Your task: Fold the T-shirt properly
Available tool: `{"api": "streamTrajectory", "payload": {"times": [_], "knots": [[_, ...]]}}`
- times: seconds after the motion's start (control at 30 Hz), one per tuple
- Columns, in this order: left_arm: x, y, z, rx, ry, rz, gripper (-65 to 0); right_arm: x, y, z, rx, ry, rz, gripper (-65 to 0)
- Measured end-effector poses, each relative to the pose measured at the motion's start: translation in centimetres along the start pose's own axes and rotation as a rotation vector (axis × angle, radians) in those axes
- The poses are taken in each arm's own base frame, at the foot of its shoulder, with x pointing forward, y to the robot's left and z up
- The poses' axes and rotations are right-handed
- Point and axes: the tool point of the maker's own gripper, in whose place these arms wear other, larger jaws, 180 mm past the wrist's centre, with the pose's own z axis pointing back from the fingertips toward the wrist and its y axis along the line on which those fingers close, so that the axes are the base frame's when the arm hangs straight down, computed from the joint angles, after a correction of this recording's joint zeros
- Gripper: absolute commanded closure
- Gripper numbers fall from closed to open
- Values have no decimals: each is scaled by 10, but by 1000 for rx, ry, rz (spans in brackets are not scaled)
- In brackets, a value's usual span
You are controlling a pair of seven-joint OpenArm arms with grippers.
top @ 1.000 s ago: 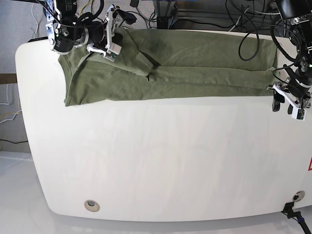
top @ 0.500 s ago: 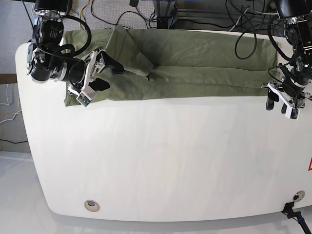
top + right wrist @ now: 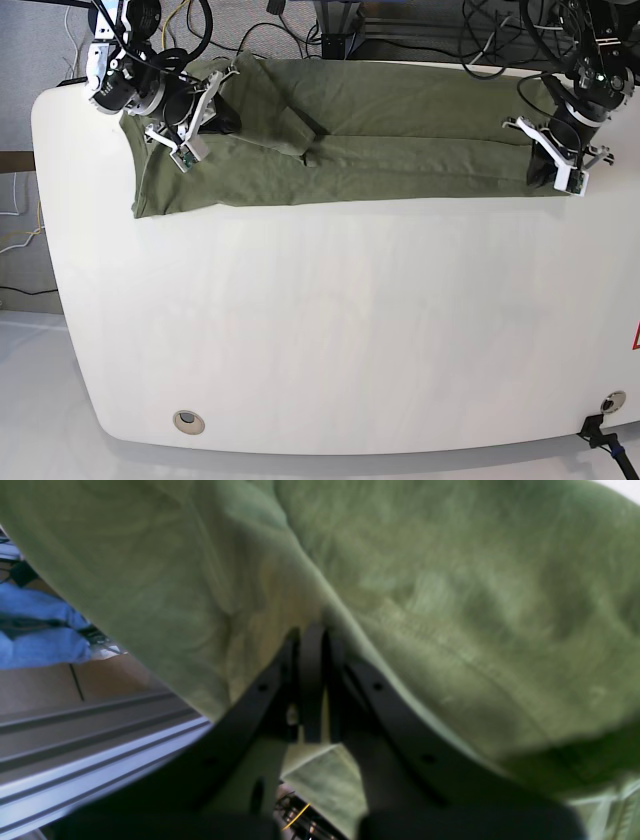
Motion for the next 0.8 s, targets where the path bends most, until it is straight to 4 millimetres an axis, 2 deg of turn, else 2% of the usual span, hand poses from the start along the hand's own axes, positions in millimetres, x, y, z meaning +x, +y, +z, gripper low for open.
{"api": "streamTrajectory", "payload": {"times": [0.07,0.17,0.27,0.33,0.37,0.57,0.7,0.8], "knots": [[-13,-10,1,-31,23,8,0,-5,-2,0,-17,20,5,0],[-49,-17,-8,-42,144,-14,0,-12,-12,0,-68,59,28,0],[-67,-18,-16,-47,188,-12,0,-12,-19,-6,-81,25,9,0],[-75,-12,-23,-37,217,1,0,-24,-27,-14,-85,35,-18,0],[-72,-8,-28,-33,206,13,0,-25,-32,-18,-87,22,-38,0],[-50,14,-67,-11,150,85,0,-3,-61,-40,-82,-115,-98,0],[-35,12,-89,-36,133,83,0,19,-80,-51,-85,-155,-98,0],[-31,8,-94,-47,131,73,0,28,-95,-58,-101,-152,-117,0]]}}
